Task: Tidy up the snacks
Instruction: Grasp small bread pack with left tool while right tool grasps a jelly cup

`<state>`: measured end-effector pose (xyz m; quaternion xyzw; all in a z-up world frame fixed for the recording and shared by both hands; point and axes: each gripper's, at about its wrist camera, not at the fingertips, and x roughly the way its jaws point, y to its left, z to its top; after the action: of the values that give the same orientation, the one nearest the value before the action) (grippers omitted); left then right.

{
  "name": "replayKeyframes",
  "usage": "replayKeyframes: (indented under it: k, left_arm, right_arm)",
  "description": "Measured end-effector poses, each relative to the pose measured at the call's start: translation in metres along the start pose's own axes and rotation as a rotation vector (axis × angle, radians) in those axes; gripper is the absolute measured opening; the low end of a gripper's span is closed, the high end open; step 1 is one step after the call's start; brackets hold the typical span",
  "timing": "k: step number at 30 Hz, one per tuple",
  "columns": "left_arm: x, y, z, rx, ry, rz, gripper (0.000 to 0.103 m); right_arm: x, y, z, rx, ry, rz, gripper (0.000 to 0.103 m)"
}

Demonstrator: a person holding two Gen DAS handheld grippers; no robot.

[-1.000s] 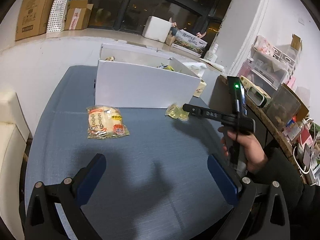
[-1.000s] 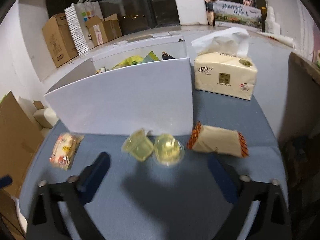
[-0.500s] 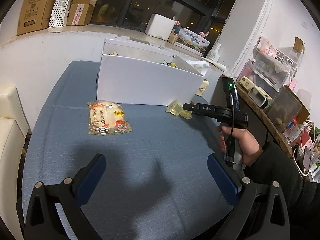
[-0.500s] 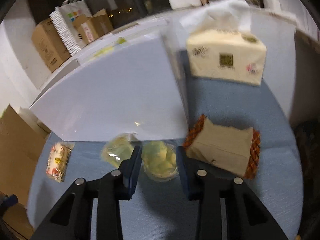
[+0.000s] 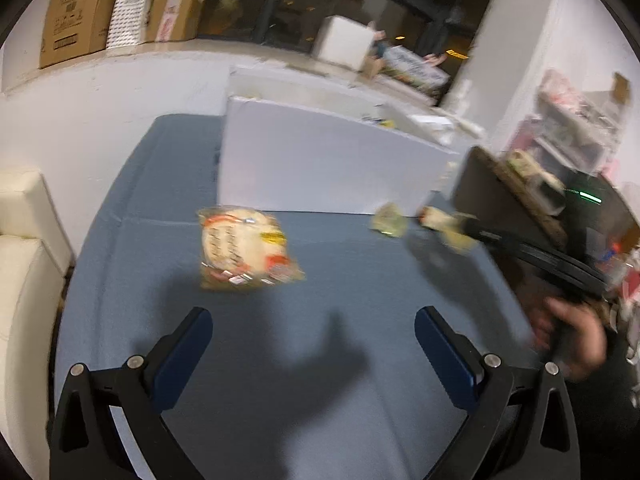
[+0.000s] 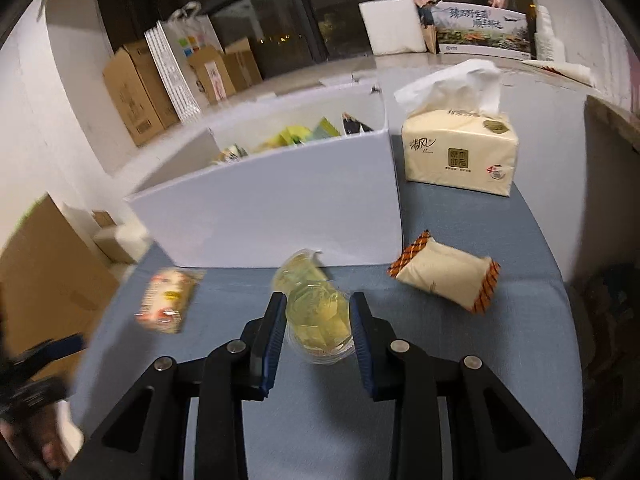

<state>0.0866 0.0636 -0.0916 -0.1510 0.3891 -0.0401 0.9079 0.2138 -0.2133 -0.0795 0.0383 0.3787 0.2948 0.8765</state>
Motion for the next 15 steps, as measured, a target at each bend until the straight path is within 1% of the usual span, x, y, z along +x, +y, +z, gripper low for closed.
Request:
replayKeyframes:
  k: [1, 3, 5, 6, 7, 9, 11, 12, 13, 14, 15]
  left_arm:
    - [0.012, 0.005, 0.007, -0.009, 0.015, 0.026, 0.103]
    - [0.028, 0.012, 0.016, -0.025, 0.029, 0.054, 0.103]
    - [0.046, 0.018, 0.027, -0.034, 0.048, 0.089, 0.103]
    - [0.058, 0.018, 0.034, -0.022, 0.061, 0.131, 0.103]
    - [0.065, 0.018, 0.037, -0.017, 0.066, 0.152, 0.103]
    - [0.085, 0.022, 0.043, -0.033, 0.107, 0.208, 0.103]
    - [0.096, 0.026, 0.044, -0.068, 0.131, 0.228, 0.102]
    - [0.099, 0.028, 0.043, -0.080, 0.128, 0.226, 0.101]
    - [0.099, 0.026, 0.043, -0.064, 0.108, 0.237, 0.097]
    - [0.100, 0.024, 0.042, -0.042, 0.101, 0.264, 0.086]
    - [0.099, 0.022, 0.042, -0.028, 0.096, 0.282, 0.077]
  right_arm:
    - [-0.007, 0.004, -0.002, -0.007, -0.010, 0.006, 0.035]
    - [-0.021, 0.011, -0.011, -0.032, -0.019, 0.011, 0.035]
    - [-0.029, 0.017, -0.016, -0.028, -0.025, 0.026, 0.035]
    - [-0.033, 0.018, -0.020, -0.026, -0.027, 0.028, 0.035]
    - [-0.037, 0.020, -0.024, -0.024, -0.032, 0.026, 0.035]
    - [-0.042, 0.025, -0.029, -0.033, -0.031, 0.026, 0.035]
    - [-0.044, 0.028, -0.033, -0.043, -0.028, 0.034, 0.035]
    - [-0.045, 0.028, -0.035, -0.044, -0.025, 0.038, 0.035]
    - [-0.046, 0.028, -0.035, -0.044, -0.025, 0.039, 0.035]
    - [-0.047, 0.028, -0.036, -0.048, -0.025, 0.038, 0.035]
    - [-0.048, 0.028, -0.037, -0.050, -0.027, 0.035, 0.035]
